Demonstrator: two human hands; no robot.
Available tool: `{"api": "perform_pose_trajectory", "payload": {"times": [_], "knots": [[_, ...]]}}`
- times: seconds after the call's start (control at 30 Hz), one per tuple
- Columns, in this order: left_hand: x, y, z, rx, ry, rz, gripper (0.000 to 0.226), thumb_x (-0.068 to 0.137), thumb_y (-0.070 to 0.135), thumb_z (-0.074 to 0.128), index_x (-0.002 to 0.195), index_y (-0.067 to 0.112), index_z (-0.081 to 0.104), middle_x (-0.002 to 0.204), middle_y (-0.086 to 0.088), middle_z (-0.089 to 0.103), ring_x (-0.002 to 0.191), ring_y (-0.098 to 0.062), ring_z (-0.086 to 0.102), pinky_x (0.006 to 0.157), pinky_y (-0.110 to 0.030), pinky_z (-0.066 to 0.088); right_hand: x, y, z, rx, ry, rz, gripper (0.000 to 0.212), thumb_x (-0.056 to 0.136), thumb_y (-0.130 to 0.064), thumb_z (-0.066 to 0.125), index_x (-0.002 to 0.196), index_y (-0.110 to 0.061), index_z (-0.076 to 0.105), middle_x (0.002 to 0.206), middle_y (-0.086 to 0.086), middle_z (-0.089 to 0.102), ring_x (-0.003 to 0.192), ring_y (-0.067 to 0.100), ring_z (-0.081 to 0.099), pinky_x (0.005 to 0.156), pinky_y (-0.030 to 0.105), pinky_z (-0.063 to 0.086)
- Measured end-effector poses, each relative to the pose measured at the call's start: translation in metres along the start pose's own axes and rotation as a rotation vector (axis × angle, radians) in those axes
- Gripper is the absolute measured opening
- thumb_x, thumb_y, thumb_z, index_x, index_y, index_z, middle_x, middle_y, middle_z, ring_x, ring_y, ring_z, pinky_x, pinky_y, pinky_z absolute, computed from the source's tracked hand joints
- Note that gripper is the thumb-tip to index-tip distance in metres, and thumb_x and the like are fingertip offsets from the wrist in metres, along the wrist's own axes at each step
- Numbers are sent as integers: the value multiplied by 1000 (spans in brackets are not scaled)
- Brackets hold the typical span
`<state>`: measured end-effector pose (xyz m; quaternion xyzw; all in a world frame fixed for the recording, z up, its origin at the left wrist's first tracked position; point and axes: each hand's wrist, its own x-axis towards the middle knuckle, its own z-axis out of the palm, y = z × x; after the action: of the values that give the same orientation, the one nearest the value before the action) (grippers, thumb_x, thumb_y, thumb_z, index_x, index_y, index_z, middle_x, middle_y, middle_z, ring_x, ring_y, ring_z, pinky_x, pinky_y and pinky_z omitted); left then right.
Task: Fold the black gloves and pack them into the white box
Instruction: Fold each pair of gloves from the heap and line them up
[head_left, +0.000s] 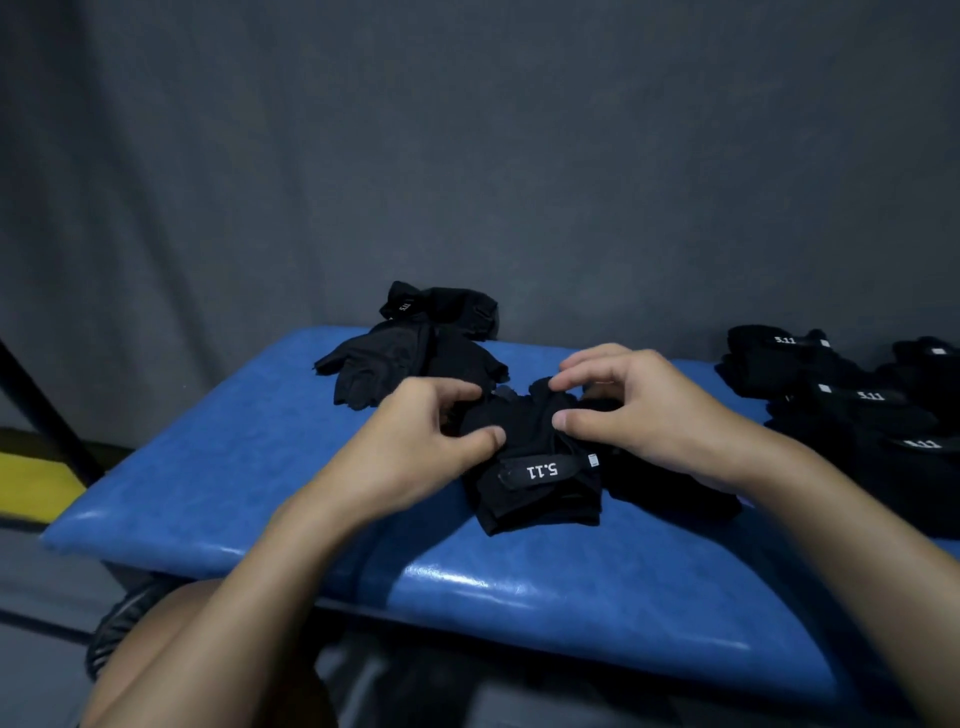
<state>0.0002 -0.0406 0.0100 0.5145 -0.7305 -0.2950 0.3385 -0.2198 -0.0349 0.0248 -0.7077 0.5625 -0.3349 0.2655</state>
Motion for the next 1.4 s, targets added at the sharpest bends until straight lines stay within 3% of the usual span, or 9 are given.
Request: {"api": "perform_pose_trajectory", "payload": {"times": [0.1, 0.33, 0.47, 0.63, 0.8, 1.03, 1.2, 1.33, 1.4], "knots": [[-4, 0, 0, 100, -33, 28, 54, 84, 43, 73, 133, 24, 60, 92, 34, 58, 83, 29, 51, 69, 4, 38, -1, 4, 2, -54, -10, 8, 29, 75, -36, 81, 103, -31, 72, 118, -21, 54, 96, 5, 63, 98, 33, 49], [-6, -4, 0, 193, -62, 27, 48, 87, 43, 69, 131, 26, 59, 84, 38, 51, 77, 32, 47, 68, 4, 38, -1, 7, 6, -179, -47, -20, 32, 83, -35, 75, 113, -27, 68, 122, -14, 53, 94, -2, 57, 83, 10, 40], [-5, -6, 1, 270, -83, 24, 56, 89, 49, 65, 139, 28, 51, 112, 21, 57, 90, 10, 52, 77, -9, 39, -5, 8, 5, -312, -14, -15, 40, 85, -45, 68, 123, -36, 60, 124, -16, 54, 111, 4, 54, 107, 31, 32], [-6, -11, 5, 362, -81, -9, 64, 91, 57, 55, 145, 24, 45, 126, 10, 41, 119, -10, 42, 101, -28, 39, -11, 12, 5, -454, 37, 20, 48, 85, -62, 56, 128, -44, 49, 120, -14, 62, 123, 8, 48, 102, 29, 17], [-15, -8, 3, 476, -162, 35, 70, 87, 69, 39, 144, 29, 45, 137, 9, 37, 131, -14, 36, 112, -36, 33, -17, 12, 10, -468, 4, 5, 49, 83, -65, 56, 128, -47, 47, 107, -18, 59, 119, 6, 42, 104, 31, 16], [-35, -14, -10, 475, -266, 84, 77, 82, 77, 42, 148, 35, 39, 138, 22, 36, 132, -4, 35, 114, -32, 32, -34, 6, 1, -476, -176, 51, 54, 69, -78, 56, 116, -54, 46, 105, -22, 55, 114, 10, 34, 104, 31, 20], [-34, -15, -6, 378, -97, 141, 79, 76, 80, 25, 139, 39, 48, 131, 23, 37, 130, -3, 36, 112, -33, 33, -28, 4, 3, -392, -2, -31, 58, 76, -73, 50, 129, -58, 32, 113, -20, 58, 119, 7, 44, 101, 30, 16], [-25, -12, -1, 515, -88, 169, 55, 92, 66, 32, 141, 43, 43, 149, 9, 34, 142, -9, 23, 117, -37, 24, -20, 4, 12, -384, 19, -27, 46, 84, -65, 51, 128, -55, 43, 119, -21, 59, 124, -2, 43, 105, 32, 13], [-23, -14, 1, 596, -141, 175, 59, 92, 69, 27, 144, 44, 41, 151, 10, 33, 143, -8, 21, 117, -37, 21, -17, 3, 15, -391, 16, -46, 38, 86, -61, 54, 123, -52, 53, 119, -26, 60, 123, -4, 44, 101, 29, 11]]}}
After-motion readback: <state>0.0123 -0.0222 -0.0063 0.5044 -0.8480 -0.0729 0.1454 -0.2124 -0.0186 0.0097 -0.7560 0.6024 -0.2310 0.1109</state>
